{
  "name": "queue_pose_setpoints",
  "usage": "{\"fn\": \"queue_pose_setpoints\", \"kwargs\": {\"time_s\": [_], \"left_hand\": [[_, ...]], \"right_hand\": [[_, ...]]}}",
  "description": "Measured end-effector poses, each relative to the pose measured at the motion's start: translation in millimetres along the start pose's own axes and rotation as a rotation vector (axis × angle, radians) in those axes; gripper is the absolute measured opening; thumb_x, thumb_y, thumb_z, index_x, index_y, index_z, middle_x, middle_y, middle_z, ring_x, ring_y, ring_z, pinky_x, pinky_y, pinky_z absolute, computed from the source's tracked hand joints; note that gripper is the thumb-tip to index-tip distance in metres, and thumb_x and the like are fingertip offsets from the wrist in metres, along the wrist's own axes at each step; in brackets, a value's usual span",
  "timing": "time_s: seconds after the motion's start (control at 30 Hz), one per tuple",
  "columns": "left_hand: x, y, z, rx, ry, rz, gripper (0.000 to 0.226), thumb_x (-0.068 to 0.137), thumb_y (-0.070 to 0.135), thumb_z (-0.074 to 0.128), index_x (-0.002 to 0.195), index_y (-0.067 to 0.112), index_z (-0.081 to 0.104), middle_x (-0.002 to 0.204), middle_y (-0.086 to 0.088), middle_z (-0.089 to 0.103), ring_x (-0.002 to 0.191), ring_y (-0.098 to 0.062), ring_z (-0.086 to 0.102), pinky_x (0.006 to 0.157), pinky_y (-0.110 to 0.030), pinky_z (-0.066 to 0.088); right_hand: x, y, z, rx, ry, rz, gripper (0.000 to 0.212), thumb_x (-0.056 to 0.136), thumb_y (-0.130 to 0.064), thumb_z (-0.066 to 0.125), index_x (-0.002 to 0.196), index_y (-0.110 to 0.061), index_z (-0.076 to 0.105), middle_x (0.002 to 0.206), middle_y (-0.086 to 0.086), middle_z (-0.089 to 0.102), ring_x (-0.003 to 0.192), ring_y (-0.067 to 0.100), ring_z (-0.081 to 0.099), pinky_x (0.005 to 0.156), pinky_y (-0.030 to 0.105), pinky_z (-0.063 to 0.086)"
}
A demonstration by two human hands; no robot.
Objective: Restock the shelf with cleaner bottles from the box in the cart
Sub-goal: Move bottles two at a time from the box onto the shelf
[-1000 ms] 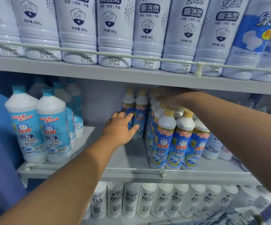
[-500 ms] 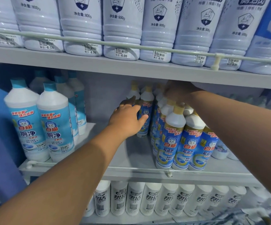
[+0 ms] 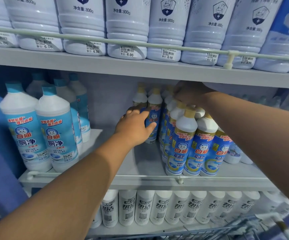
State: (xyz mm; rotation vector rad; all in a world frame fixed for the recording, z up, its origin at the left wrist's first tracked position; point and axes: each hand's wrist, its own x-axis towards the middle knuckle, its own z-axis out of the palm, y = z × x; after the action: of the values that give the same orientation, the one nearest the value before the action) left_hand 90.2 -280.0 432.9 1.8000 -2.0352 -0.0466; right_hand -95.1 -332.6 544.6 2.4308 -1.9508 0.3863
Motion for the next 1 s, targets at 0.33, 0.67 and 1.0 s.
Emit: {"fn": "queue_pose_setpoints", "kwargs": {"time_s": [0.33,0.67,1.0], "left_hand": [[-15,1,-27,0.069,-0.056,-0.047,0.064,0.098,0.063,0.041,0.151,0.027,0.038,0.150,-0.006,0.043,0.143,-0.027,0.029,0.112,-0.045,0.036],[-93,37,-59,0.077,-0.015,-0.039,0.070,0.099,0.059,0.041,0.160,0.029,0.023,0.168,0.000,0.014,0.154,-0.025,0.009,0.124,-0.043,0.017],[-243,110,3,0.188,-0.070,-0.089,0.067,0.100,0.057,0.044,0.158,0.027,0.030,0.167,-0.003,0.021,0.153,-0.024,0.016,0.122,-0.038,0.016]], "right_hand": [[-54,-30,-14,-0.158,-0.195,-0.033,0.045,0.107,-0.041,0.029,0.141,-0.020,0.051,0.138,0.009,0.055,0.109,0.025,0.053,0.081,0.030,0.038],[-152,-20,-3,-0.260,-0.040,-0.245,0.061,0.101,-0.054,0.038,0.153,-0.023,0.036,0.162,0.008,0.028,0.149,0.028,0.023,0.120,0.045,0.023],[-320,61,95,-0.063,-0.067,-0.269,0.062,0.100,-0.054,0.041,0.155,-0.025,0.031,0.165,0.006,0.017,0.153,0.032,0.011,0.122,0.048,0.018]]}}
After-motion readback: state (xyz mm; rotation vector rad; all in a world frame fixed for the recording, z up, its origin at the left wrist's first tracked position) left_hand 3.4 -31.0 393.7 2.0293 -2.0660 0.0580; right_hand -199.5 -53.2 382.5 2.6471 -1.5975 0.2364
